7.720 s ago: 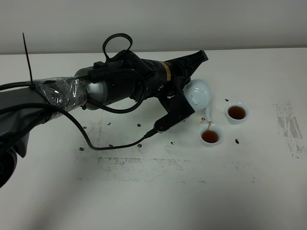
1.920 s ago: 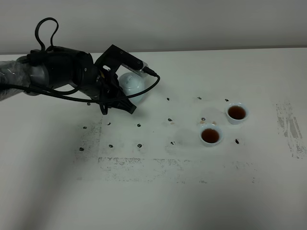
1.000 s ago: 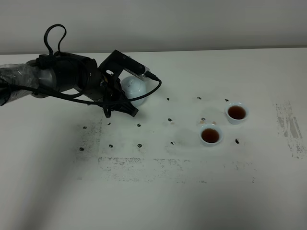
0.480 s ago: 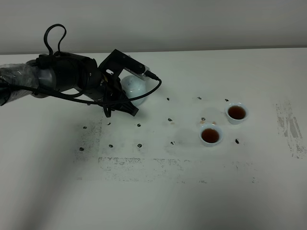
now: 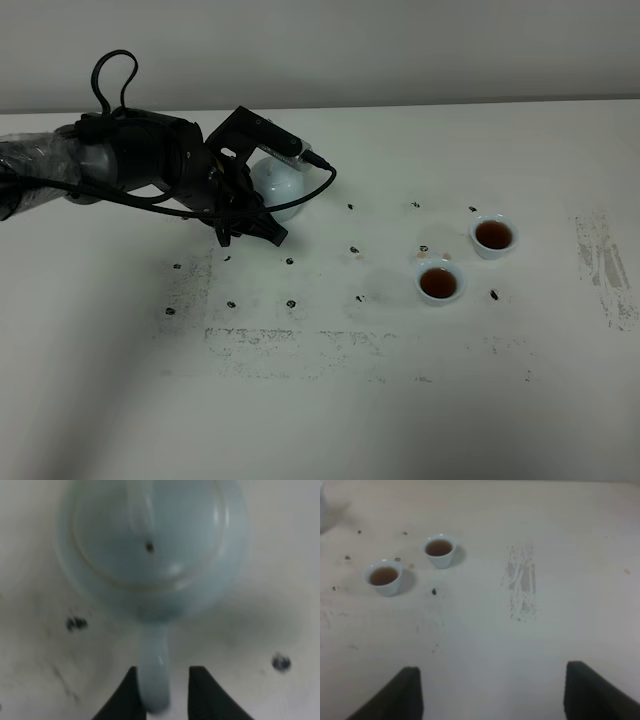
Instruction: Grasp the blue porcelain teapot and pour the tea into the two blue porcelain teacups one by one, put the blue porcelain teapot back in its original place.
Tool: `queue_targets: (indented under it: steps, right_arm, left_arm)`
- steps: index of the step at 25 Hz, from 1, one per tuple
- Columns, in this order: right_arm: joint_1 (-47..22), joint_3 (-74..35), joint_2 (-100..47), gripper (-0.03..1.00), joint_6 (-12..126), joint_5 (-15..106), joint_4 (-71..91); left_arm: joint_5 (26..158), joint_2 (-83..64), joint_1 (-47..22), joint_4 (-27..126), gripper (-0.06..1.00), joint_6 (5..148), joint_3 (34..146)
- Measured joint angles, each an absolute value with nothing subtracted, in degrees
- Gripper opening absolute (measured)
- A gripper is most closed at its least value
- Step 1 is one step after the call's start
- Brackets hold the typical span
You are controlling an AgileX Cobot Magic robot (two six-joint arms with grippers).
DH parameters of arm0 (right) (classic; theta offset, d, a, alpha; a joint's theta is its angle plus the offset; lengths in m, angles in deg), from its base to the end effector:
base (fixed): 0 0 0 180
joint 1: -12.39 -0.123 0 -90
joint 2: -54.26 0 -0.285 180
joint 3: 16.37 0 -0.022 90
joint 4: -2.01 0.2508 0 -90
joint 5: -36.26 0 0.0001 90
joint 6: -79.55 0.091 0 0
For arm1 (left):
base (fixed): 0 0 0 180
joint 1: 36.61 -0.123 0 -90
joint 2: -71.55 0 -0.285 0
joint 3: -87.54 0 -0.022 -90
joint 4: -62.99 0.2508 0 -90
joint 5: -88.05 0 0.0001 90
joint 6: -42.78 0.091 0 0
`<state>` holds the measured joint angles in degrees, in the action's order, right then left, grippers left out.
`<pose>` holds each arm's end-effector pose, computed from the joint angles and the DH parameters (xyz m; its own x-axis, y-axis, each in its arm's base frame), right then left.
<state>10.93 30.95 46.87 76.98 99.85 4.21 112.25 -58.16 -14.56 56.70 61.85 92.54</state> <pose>-0.0107 0.0029 0.2793 -0.4719 -0.0398 -0.8807 -0.0689 0.9976 -0.0082 0.4135 -0.1719 0.1397 -0.6799 0.5239 -0.5132 0.5687 0.8185 0.0821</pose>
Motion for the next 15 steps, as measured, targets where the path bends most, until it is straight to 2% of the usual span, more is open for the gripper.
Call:
queue_targets:
  steps: [8, 12, 15]
  right_arm:
    - [10.93, 30.95, 46.87, 0.57, 76.98, 99.85, 4.21]
    - [10.93, 30.95, 46.87, 0.57, 76.98, 99.85, 4.21]
    - [10.93, 30.95, 46.87, 0.57, 76.98, 99.85, 4.21]
  left_arm:
    - [128.85, -47.53, -13.58, 53.22, 0.24, 63.43, 92.54]
    - [136.72, -37.64, -14.89, 48.3, 0.25, 64.39, 92.3]
    - [137.52, -27.3, -15.98, 49.31, 0.25, 64.22, 87.76]
